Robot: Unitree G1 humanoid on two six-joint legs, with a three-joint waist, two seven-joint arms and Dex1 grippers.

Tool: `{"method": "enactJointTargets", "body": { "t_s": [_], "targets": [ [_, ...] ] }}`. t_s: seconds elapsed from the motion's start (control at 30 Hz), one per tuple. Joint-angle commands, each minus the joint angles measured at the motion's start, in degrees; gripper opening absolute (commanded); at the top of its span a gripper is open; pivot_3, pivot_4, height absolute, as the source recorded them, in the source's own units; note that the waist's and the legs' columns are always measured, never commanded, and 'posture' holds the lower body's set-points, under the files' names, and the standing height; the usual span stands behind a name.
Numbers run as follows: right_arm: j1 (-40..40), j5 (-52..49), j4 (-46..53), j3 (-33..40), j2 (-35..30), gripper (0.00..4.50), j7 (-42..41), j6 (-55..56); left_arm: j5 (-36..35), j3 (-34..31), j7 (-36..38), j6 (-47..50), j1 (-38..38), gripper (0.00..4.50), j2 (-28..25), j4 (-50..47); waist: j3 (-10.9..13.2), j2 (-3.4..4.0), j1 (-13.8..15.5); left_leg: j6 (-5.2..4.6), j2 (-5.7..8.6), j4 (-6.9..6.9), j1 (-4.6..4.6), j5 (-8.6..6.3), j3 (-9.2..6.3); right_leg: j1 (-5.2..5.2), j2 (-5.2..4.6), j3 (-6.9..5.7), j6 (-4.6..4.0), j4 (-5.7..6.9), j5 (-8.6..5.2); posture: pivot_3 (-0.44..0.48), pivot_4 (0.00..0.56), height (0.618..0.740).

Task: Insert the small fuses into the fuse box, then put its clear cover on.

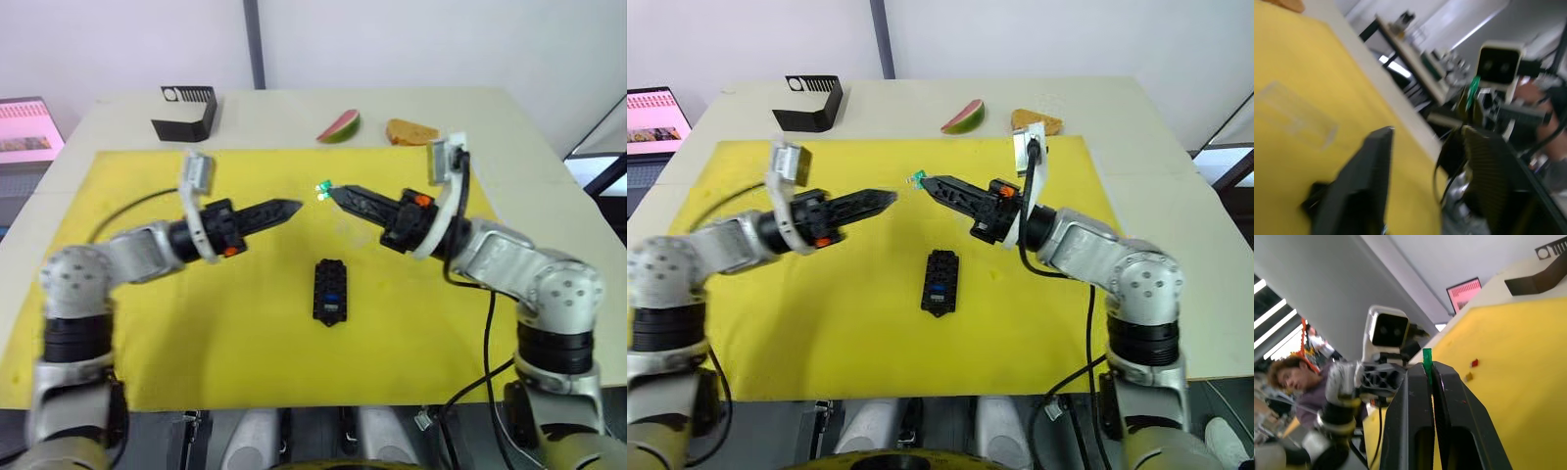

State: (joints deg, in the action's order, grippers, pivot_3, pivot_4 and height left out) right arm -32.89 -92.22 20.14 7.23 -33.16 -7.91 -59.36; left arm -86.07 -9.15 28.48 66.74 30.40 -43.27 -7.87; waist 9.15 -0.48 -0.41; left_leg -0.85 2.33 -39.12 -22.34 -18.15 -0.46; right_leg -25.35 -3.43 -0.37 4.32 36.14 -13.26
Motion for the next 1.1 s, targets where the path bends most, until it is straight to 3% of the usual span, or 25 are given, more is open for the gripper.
{"method": "enactJointTargets", "body": {
  "t_s": [0.03,0.1,0.23,0.47,0.67,1.1],
  "targets": [
    [-4.4,0.6,1.6,-1.3,-6.4,0.00,-5.6,-4.7,13.9,4.9,16.1,-5.5,0.1,3.51,-6.4,-5.4,0.0,0.03,-0.1,-0.03,0.00,-0.01,-0.01,-0.02,0.01,0.01,0.00,0.00,0.00,-0.02,0.00,0.000,0.150,0.740],
    [-6.4,3.3,2.6,-3.4,-9.7,0.00,-8.2,-6.9,22.0,8.7,22.5,-11.1,-0.6,3.51,-8.6,-7.2,0.1,0.02,-0.1,-0.09,0.00,-0.01,-0.01,-0.05,0.06,0.04,-0.04,0.00,-0.09,-0.08,-0.05,0.000,0.150,0.740],
    [-10.3,12.5,7.8,-9.7,-14.7,0.00,-14.5,-9.6,39.5,17.0,33.2,-26.7,-3.3,4.45,-10.3,-10.9,0.1,0.02,-0.2,-0.14,-0.01,-0.01,-0.03,-0.08,0.08,0.02,-0.09,0.02,-0.16,-0.13,-0.09,0.000,0.150,0.740],
    [-14.3,39.1,16.5,-28.4,-21.6,0.00,-26.7,-4.1,58.1,25.4,37.7,-44.0,-5.3,4.45,-5.1,-8.0,0.1,-0.01,0.0,-0.18,-0.05,-0.01,-0.09,-0.12,0.07,-0.02,-0.21,0.05,-0.19,-0.20,-0.10,0.000,0.150,0.740],
    [-14.8,52.1,14.8,-34.6,-20.9,0.00,-32.2,0.7,61.7,26.3,39.7,-46.1,-5.1,4.45,-1.9,-6.5,0.1,0.00,-0.1,-0.21,-0.05,-0.01,-0.15,-0.14,0.07,-0.08,-0.23,0.05,-0.13,-0.22,-0.07,0.000,0.150,0.740],
    [-12.1,64.2,13.1,-36.0,-17.6,0.00,-39.2,4.7,64.4,25.4,39.6,-45.1,-6.0,4.45,0.9,-7.2,0.1,0.00,-0.1,-0.20,-0.05,-0.03,-0.14,-0.13,0.07,-0.08,-0.23,0.04,0.01,-0.16,0.01,0.000,0.150,0.740]
  ]
}}
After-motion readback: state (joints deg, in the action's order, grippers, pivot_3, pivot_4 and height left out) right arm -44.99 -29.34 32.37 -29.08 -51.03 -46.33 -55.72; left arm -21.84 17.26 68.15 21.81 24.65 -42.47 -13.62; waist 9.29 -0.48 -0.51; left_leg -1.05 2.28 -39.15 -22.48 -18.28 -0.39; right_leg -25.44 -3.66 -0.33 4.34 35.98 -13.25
